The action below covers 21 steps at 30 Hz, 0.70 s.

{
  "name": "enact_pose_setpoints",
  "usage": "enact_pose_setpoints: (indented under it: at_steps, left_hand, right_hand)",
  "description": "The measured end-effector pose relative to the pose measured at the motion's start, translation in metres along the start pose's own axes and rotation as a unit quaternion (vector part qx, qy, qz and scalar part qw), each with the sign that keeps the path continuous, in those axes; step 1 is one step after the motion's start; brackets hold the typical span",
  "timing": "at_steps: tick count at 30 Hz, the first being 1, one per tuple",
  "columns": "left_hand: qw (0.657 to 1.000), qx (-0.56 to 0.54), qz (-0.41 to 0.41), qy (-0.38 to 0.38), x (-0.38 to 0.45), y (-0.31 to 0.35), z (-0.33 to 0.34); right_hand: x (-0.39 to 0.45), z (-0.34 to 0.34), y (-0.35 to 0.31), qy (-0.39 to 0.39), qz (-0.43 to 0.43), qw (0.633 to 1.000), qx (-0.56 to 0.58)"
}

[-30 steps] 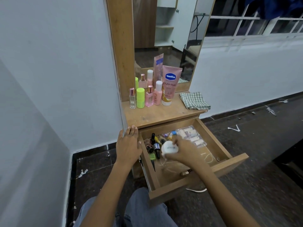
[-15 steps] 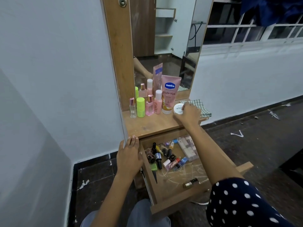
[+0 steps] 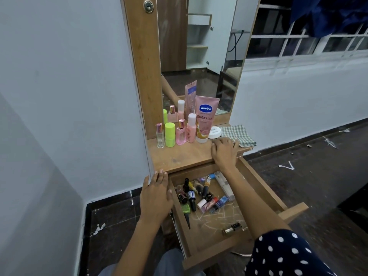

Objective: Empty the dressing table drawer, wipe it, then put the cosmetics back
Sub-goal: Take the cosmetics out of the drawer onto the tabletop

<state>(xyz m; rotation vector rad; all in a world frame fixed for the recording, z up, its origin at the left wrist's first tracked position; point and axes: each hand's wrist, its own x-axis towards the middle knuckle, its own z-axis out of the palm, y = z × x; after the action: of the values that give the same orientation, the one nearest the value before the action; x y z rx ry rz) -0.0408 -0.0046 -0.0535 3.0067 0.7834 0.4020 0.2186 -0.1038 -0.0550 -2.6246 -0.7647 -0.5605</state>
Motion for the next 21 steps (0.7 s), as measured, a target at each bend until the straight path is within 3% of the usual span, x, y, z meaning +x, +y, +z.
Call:
enact_pose_setpoints:
  at_steps: [3, 7, 11, 14, 17, 21]
  left_hand:
    - [1.0, -0.009, -0.001, 0.003, 0.0, 0.0, 0.001]
    - [1.0, -0.024, -0.006, 0.008, -0.001, 0.0, 0.001]
    - [1.0, -0.029, 0.001, -0.007, -0.002, 0.0, -0.002]
    - [1.0, -0.024, 0.008, -0.016, -0.003, -0.001, -0.006]
    - [0.999, -0.026, 0.005, -0.026, -0.002, -0.002, -0.008]
    - [0.999, -0.028, 0.005, -0.032, -0.002, -0.002, -0.009]
  right_hand:
    - [-0.007, -0.004, -0.001, -0.041, -0.035, 0.999, 0.006]
    - [-0.041, -0.018, -0.006, -0.008, -0.053, 0.998, 0.041]
    - [-0.109, -0.034, -0.014, -0.03, -0.135, 0.979, 0.147]
    - [-0.144, -0.043, -0.014, -0.026, -0.182, 0.971, 0.156]
    - [-0.15, -0.049, -0.016, -0.084, -0.15, 0.971, 0.168]
    - [-0.145, -0.042, -0.031, -0.185, -0.217, 0.95, 0.125]
